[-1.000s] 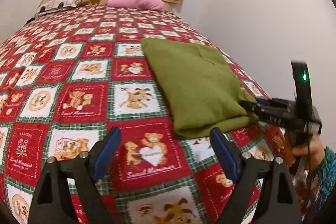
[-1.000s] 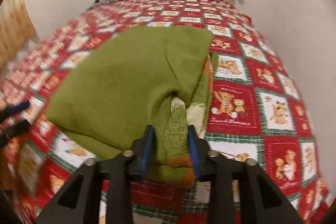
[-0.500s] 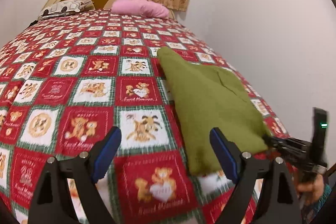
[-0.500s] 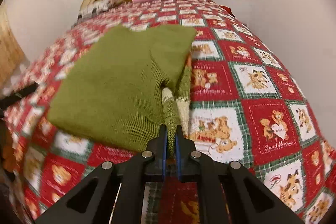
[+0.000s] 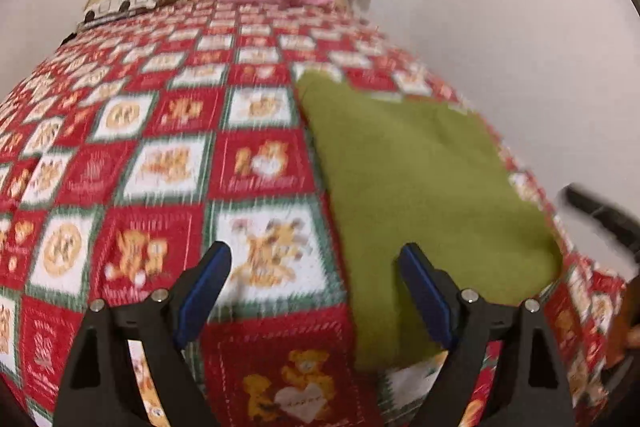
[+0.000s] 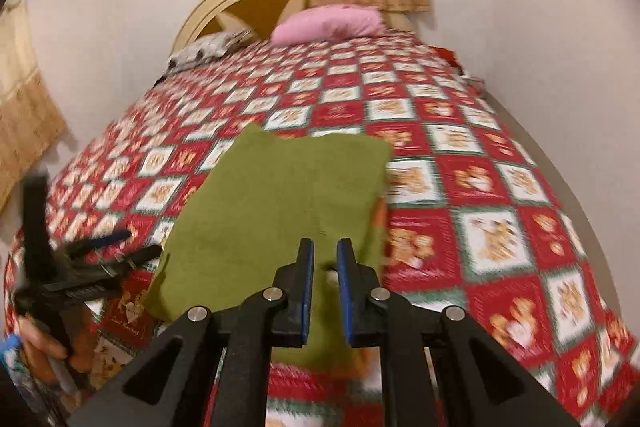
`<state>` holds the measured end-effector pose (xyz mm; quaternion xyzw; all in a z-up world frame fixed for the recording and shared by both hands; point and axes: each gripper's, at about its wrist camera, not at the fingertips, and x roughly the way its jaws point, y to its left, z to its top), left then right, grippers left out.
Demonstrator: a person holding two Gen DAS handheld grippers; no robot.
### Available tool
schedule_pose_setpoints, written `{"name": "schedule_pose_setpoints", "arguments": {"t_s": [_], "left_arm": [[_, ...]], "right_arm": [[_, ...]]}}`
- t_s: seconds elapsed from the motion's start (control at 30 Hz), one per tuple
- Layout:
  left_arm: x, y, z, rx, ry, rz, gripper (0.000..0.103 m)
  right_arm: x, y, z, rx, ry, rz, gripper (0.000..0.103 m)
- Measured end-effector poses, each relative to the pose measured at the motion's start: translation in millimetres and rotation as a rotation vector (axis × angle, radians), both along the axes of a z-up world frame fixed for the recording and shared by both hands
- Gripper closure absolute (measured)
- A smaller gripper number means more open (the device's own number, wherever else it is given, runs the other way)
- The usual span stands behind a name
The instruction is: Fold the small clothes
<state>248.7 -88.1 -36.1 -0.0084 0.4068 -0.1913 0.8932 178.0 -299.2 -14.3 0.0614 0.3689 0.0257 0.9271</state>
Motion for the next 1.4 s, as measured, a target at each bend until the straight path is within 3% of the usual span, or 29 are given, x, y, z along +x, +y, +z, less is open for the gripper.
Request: {"name": "schedule_pose_setpoints", "arguments": {"t_s": [0.17,0.27,0.4,0.5,0.6,0.67,0.8,0.97,1.07,1.27,1.4], "left_arm": [[27,-26,11,0.061,-0.061,0.023,0.014],[48,-37,-10,0.093,-0.021,0.049,0.014],[47,-29,-34,0.046,0.017,0.078,0.010],[50,-23,-25,0.015,0.034,0.063,0.011],[60,-24,-8,-0.005,0.012,0.056,0.012],[69,-29,3,-0.005,-0.017,0.058,0.012],[94,-44,5,-0.005,-0.024,0.068,0.012],[123,-51,-36,0.022,0.079,0.090,0.011],[124,-41,-54,-0.049,0.103,0.090,0.007],[120,-46,-53,-0.012,0.077,0.098,0.004],[119,-36,-53,-0.065,0.083,0.091,0.003]], "right_arm": [[39,12,-45,-0.086,0.124,-0.013,0.095],[50,13,-59,-0.110,0.133,-0.029,0.095],[50,8,-57,-0.080,0.123,-0.004,0.095],[47,-6,-39,0.006,0.070,0.015,0.096],[57,-21,-8,-0.012,-0.014,-0.028,0.096],[77,-28,-4,-0.011,0.001,-0.033,0.096],[126,-34,-20,-0.023,0.073,-0.002,0.096],[165,-41,-64,-0.075,0.165,0.017,0.096],[177,-49,-72,-0.028,0.135,0.026,0.096],[182,-60,-77,0.071,0.100,0.006,0.095],[165,-57,-54,0.058,0.092,-0.018,0.091]]}}
